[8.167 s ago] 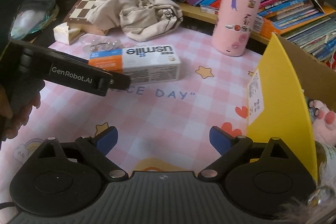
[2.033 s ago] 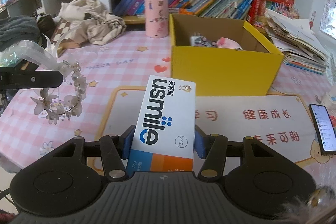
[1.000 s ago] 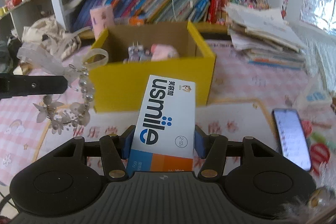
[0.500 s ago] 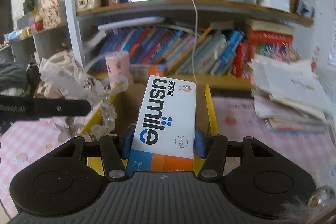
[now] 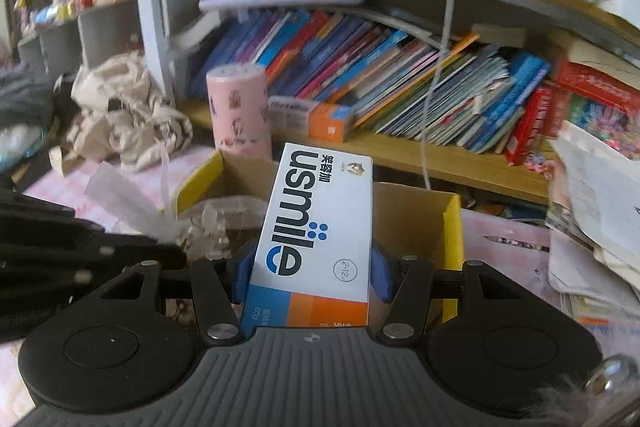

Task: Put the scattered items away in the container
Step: 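Drop the Usmile box into the yellow box while the left releases the hair band inside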

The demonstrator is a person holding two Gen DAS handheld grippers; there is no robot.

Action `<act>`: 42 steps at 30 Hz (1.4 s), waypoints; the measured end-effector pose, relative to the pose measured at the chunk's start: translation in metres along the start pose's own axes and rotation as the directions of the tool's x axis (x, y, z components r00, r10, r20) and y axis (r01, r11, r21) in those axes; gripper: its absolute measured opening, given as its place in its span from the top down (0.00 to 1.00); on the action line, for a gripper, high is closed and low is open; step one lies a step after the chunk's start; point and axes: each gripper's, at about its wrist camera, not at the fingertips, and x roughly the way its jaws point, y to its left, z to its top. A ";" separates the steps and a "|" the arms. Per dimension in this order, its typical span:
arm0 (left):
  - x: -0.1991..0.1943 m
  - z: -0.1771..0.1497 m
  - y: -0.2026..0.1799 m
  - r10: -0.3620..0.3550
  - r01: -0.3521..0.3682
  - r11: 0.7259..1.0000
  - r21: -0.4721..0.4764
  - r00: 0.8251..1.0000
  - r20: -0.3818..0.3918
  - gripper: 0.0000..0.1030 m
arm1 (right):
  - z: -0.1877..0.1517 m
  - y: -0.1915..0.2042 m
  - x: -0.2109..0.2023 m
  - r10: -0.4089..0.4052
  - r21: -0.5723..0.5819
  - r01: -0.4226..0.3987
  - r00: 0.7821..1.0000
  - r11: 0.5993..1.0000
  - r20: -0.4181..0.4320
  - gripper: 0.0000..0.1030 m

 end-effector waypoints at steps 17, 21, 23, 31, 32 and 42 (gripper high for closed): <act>0.002 -0.018 -0.004 0.083 -0.084 0.992 0.097 0.996 0.016 0.24 | 0.023 0.010 0.078 0.123 -0.103 -0.144 0.974 0.984 -0.188 0.49; -0.006 -0.022 -0.013 0.069 -0.074 0.987 0.142 0.997 0.040 0.23 | 0.028 0.006 0.086 0.145 -0.073 -0.163 0.968 0.984 -0.206 0.49; -0.010 -0.024 -0.016 0.068 -0.076 0.985 0.156 0.996 0.055 0.20 | 0.030 0.008 0.088 0.155 -0.069 -0.174 0.963 0.982 -0.219 0.49; -0.027 -0.026 -0.019 0.064 -0.078 0.988 0.134 0.993 0.103 0.19 | 0.034 0.018 0.089 0.149 -0.079 -0.167 0.970 0.983 -0.192 0.44; -0.029 -0.026 -0.019 0.065 -0.078 0.989 0.126 0.992 0.108 0.18 | 0.035 0.017 0.087 0.149 -0.080 -0.166 0.972 0.983 -0.181 0.38; -0.048 -0.027 -0.017 0.074 -0.085 0.994 0.071 0.986 0.148 0.13 | 0.035 0.016 0.047 0.145 -0.075 -0.152 0.986 0.986 -0.083 0.18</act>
